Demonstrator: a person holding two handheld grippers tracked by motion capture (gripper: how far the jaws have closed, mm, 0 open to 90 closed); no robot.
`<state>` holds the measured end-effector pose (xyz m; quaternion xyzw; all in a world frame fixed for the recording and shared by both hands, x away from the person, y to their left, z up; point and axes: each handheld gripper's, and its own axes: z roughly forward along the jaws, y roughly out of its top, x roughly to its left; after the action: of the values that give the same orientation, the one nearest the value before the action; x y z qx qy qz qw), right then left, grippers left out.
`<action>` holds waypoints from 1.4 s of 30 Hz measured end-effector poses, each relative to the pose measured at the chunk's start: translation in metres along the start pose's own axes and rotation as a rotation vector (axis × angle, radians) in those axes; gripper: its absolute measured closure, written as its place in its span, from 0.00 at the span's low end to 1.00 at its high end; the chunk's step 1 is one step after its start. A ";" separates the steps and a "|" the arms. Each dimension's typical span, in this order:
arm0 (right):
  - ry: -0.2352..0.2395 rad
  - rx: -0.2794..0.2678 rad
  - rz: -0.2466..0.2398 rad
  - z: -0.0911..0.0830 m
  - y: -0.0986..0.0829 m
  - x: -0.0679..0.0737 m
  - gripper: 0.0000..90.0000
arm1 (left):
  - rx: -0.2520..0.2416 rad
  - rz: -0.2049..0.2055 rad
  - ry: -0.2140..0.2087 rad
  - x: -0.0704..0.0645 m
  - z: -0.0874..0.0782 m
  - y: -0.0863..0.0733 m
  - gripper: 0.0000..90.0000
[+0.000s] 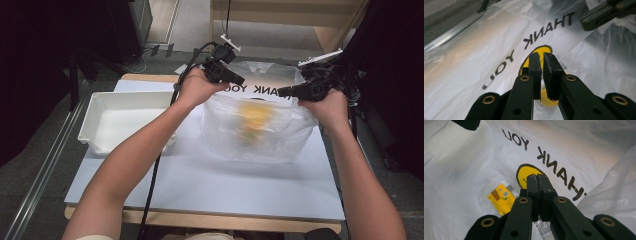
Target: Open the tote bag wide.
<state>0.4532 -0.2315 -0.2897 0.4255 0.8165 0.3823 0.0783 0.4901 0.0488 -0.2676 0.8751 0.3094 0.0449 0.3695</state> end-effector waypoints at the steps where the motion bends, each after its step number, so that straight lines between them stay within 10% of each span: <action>1: -0.002 0.000 0.000 0.000 -0.001 -0.001 1.00 | 0.002 -0.001 -0.010 0.001 0.001 -0.002 0.95; 42: -0.056 -0.064 -0.023 0.015 -0.058 -0.001 0.90 | -0.036 -0.091 0.006 0.002 0.035 -0.055 0.90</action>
<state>0.4238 -0.2442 -0.3406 0.4237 0.8061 0.3955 0.1190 0.4748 0.0578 -0.3302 0.8532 0.3490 0.0363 0.3859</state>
